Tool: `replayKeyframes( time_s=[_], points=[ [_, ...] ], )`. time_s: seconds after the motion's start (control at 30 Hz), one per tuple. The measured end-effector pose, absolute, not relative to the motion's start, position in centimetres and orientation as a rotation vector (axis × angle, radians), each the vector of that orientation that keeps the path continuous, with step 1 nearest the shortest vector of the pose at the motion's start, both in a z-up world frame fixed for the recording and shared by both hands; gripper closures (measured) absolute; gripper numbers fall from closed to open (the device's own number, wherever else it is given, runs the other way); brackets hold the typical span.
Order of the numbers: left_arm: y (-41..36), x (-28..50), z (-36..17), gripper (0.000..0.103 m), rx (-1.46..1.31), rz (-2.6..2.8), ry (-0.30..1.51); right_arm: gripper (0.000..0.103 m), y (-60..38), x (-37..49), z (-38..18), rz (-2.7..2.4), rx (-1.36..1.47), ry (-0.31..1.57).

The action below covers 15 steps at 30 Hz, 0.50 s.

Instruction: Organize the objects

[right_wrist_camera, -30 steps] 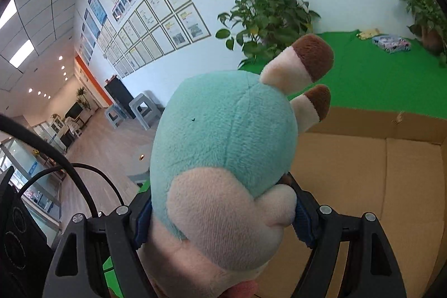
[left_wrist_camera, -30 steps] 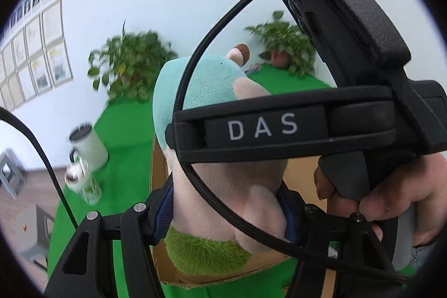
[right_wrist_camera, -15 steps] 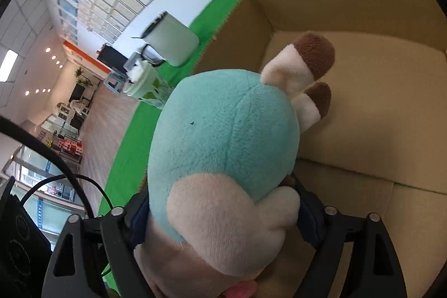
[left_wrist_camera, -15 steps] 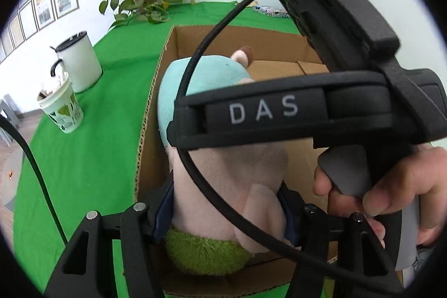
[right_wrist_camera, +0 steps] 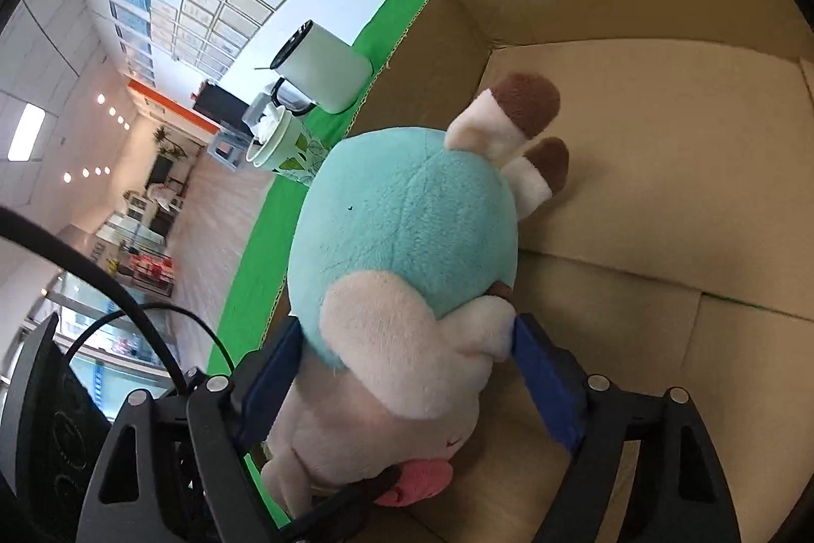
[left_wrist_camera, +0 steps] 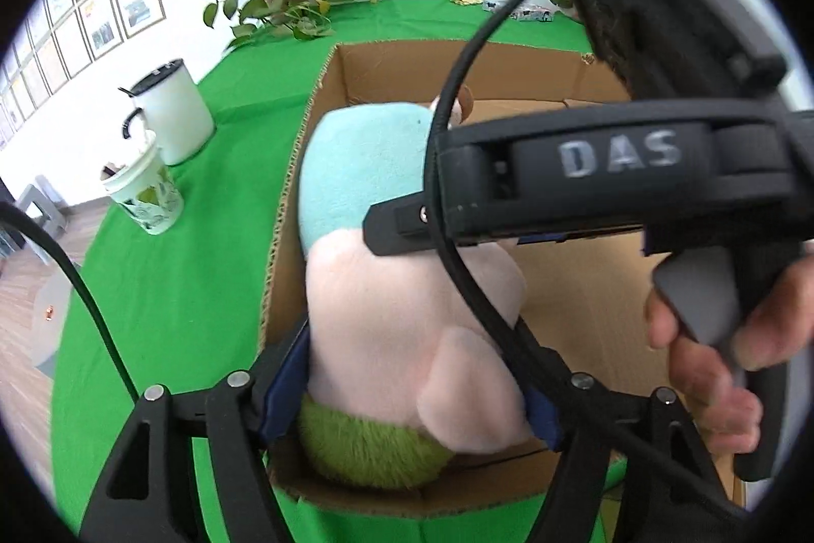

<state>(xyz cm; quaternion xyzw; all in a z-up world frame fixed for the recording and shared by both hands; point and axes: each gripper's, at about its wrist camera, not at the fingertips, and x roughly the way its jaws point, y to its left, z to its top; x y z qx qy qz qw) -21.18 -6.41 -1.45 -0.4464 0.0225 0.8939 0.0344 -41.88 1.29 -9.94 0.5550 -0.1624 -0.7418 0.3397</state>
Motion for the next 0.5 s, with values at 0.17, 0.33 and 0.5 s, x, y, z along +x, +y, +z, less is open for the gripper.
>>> replayKeyframes(
  time_s=[0.17,0.33,0.5],
  points=[
    [-7.2,-18.5,0.5,0.029,-1.301,2.828,0.090,0.020,0.9,-41.9,-8.9,-1.958,1.423,-0.458],
    [-9.5,-15.4,2.0,0.029,-1.248,2.869,-0.007,0.000,2.3,-40.2,-6.1,-2.040,1.403,-0.546],
    [-10.2,-11.2,3.0,0.029,-1.171,2.918,-0.040,0.000,7.9,-32.9,-0.2,-2.158,1.241,-0.571]
  ],
)
